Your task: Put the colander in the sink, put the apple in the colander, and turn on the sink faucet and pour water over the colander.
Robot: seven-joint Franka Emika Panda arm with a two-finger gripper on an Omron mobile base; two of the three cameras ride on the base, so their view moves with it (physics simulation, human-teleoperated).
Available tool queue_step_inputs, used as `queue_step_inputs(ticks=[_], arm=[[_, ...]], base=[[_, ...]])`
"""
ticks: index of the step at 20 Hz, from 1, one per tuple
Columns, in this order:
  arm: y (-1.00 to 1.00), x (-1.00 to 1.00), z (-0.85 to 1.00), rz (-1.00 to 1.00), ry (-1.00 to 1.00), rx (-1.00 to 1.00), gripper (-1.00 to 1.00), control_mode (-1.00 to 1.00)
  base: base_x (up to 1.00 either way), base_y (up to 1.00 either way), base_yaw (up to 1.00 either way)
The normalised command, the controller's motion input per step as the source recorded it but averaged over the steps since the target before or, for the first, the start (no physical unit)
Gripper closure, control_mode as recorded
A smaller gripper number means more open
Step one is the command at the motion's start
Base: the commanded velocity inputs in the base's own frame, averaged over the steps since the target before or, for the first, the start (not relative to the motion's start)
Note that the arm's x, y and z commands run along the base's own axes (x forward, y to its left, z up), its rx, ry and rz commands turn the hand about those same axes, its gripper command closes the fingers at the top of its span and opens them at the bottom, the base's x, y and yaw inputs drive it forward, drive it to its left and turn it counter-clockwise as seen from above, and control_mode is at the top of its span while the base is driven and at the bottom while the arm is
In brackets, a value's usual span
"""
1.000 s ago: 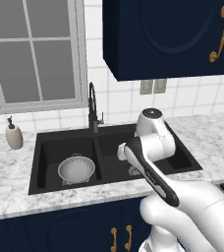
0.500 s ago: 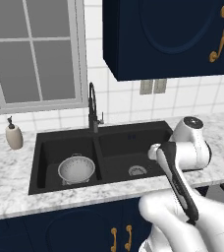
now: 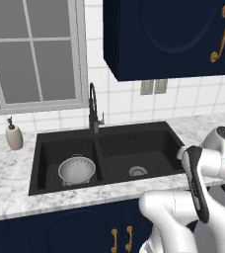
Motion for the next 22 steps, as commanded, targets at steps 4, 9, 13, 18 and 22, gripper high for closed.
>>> queue_step_inputs(ticks=[4, 9, 13, 18, 22], arm=[[-1.00, -0.37, -0.02, -0.26, 0.00, -0.02, -1.00, -1.00], [-0.88, -0.21, -0.04, -0.28, 0.00, -0.13, -1.00, -1.00], [-0.67, 0.00, 0.15, -0.22, 0.08, -0.10, -1.00, -1.00], [-0.66, 0.06, 0.14, 0.00, 0.20, 0.00, -1.00, -1.00], [-0.71, 0.24, 0.08, 0.09, 0.12, 0.01, -1.00, -1.00]], base=[[0.00, 0.00, 0.00], [0.00, 0.00, 0.00], [0.00, 0.00, 0.00], [0.00, 0.00, 0.00], [0.00, 0.00, 0.00]])
